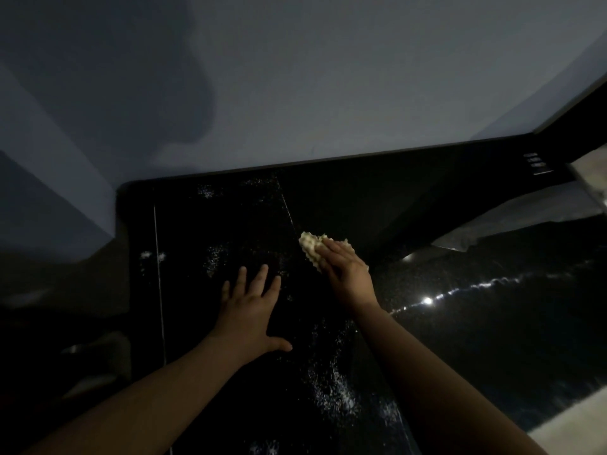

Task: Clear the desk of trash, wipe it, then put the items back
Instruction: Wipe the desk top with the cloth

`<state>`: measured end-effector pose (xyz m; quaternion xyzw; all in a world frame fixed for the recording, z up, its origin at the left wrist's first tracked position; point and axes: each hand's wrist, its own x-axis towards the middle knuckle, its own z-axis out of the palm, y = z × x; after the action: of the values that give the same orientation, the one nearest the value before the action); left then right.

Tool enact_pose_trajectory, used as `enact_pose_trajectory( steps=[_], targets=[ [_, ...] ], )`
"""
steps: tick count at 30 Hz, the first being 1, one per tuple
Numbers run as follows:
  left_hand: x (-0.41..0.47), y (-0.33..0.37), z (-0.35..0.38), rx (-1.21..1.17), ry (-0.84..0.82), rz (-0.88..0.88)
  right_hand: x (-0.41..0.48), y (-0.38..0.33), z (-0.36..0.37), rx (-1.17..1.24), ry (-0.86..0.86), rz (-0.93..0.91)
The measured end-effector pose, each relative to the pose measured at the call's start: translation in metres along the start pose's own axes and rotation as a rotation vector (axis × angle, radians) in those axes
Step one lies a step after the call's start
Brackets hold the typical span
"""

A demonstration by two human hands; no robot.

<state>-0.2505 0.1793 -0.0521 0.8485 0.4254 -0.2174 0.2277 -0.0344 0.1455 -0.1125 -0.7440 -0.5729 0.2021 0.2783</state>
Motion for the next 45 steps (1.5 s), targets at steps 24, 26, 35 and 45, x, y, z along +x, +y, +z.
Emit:
enact_pose_trajectory(
  steps=[24, 26, 35, 45],
  targets=[
    [-0.030, 0.008, 0.035, 0.099, -0.009, 0.031, -0.117, -0.006, -0.004, -0.057, 0.111, 0.107],
    [-0.032, 0.007, 0.037, 0.097, 0.013, 0.042, -0.127, -0.009, -0.004, -0.077, 0.126, 0.118],
    [-0.069, 0.017, 0.058, 0.103, -0.022, 0.200, -0.171, -0.011, -0.003, -0.112, 0.141, 0.187],
    [-0.082, 0.032, 0.075, 0.158, -0.104, 0.117, -0.214, -0.016, -0.010, -0.100, 0.130, 0.227]
  ],
)
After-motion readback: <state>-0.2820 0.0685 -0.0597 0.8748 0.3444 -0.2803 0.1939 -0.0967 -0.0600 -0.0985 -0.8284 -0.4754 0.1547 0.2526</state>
